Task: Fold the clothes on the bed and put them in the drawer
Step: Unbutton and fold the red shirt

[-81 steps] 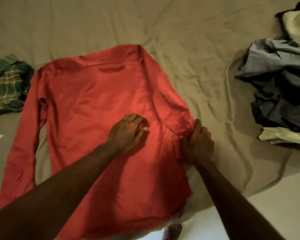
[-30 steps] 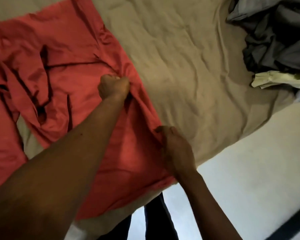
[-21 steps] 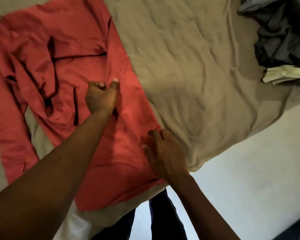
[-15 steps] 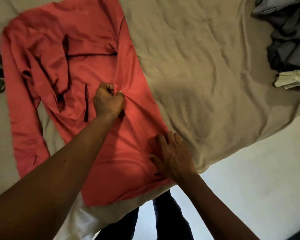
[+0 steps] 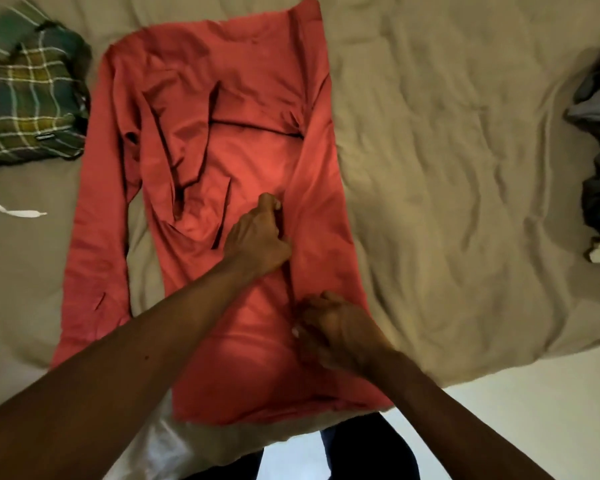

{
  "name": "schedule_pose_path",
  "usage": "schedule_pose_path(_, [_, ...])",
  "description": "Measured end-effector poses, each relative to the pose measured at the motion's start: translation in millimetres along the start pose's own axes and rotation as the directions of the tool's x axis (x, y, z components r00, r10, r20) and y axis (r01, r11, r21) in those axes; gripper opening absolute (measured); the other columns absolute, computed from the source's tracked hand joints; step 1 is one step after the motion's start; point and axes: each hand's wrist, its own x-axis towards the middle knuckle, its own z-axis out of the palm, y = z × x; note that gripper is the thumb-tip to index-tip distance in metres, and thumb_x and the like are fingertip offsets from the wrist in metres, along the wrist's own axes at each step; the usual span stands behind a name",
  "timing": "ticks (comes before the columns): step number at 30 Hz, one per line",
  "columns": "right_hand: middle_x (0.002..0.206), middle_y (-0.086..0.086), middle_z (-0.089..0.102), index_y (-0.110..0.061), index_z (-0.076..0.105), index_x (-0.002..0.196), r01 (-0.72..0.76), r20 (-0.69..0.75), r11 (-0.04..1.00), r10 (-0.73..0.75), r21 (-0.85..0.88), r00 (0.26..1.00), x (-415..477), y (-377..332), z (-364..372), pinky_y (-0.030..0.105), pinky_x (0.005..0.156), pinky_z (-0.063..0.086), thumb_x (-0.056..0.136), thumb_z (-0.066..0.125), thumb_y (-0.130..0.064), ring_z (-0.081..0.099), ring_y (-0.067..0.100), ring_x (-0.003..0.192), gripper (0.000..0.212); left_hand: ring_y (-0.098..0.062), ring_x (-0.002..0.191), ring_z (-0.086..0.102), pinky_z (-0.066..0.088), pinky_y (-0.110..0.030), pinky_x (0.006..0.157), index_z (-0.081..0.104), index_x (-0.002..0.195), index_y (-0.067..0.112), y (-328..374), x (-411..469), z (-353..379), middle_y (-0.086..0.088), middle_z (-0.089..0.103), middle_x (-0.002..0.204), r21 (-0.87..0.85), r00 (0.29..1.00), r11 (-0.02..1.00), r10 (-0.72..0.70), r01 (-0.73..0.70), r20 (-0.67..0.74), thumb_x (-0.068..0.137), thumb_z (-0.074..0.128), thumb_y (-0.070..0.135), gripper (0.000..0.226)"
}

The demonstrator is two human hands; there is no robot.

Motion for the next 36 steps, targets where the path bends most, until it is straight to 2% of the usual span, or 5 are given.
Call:
schedule_pose_path(4, [0.061, -0.008, 0.05, -0.027, 0.054, 0.07, -0.246, -0.286, 0.929, 0.324, 0.275, 0.902, 59.9, 28.9, -42.2, 0.037, 0.056, 0.039, 0.098, 0.057, -0.034, 0.049, 0.015, 0.056, 0.03, -0.027, 0.098, 0.064, 0.048, -0.037, 0.083, 0.055, 0.114, 0.025, 10.1, 27.0, -20.9, 0.005, 0.063, 0.096, -0.108, 0.951, 0.994, -0.007, -0.028, -0.31, 0.084, 0.069, 0.028, 0.034])
schedule_pose_path(11, [0.119, 0.01, 0.068, -0.009, 0.067, 0.124, -0.17, -0.632, 0.959, 0.278, 0.228, 0.724, 204.2, 110.9, -122.5, 0.043, 0.092, 0.054, 0.093, 0.053, -0.013, 0.065, 0.029, 0.107, 0.033, -0.038, 0.15, 0.028, 0.017, -0.059, 0.12, 0.038, 0.152, 0.014, 1.6, 152.2, -106.1, -0.021, 0.032, 0.161, 0.093, 0.791, 0.94, -0.22, 0.328, -0.57, 0.091, 0.06, 0.047, 0.073])
schedule_pose_path(17, [0.163, 0.007, 0.034, -0.022, 0.044, 0.153, -0.151, -0.401, 0.987, 0.117, -0.055, 0.909, 285.2, 128.3, -149.5, 0.052, 0.117, 0.033, 0.101, 0.041, -0.047, 0.029, 0.032, 0.151, 0.058, -0.039, 0.108, 0.067, 0.051, -0.046, 0.092, 0.074, 0.102, 0.016, -28.1, 174.7, -151.7, -0.019, 0.073, 0.108, 0.025, 0.799, 0.955, -0.233, 0.296, -0.554, 0.094, 0.058, 0.041, 0.031])
schedule_pose_path(30, [0.171, 0.009, 0.003, -0.03, 0.012, 0.164, -0.265, -0.317, 0.887, 0.145, -0.377, 0.937, 337.1, 111.4, -123.9, 0.066, 0.119, 0.008, 0.101, 0.03, -0.054, -0.001, 0.041, 0.156, 0.07, -0.04, 0.131, 0.055, 0.045, -0.052, 0.109, 0.053, 0.137, 0.03, -79.7, 156.3, -192.7, -0.014, 0.058, 0.143, -0.048, 0.838, 0.893, -0.438, 0.448, -0.325, 0.062, 0.05, 0.101, 0.103])
schedule_pose_path(36, [0.172, -0.003, 0.005, -0.037, 0.004, 0.162, -0.049, -0.076, 0.87, 0.013, -0.491, 0.997, 349.0, 121.0, -117.6, 0.059, 0.123, 0.01, 0.095, 0.023, -0.069, 0.003, 0.027, 0.158, 0.076, -0.044, 0.136, 0.044, 0.037, -0.052, 0.113, 0.033, 0.149, 0.016, -64.9, 112.6, -155.5, -0.024, 0.045, 0.146, -0.135, 0.707, 0.882, -0.446, 0.452, -0.548, 0.077, 0.073, 0.069, 0.098])
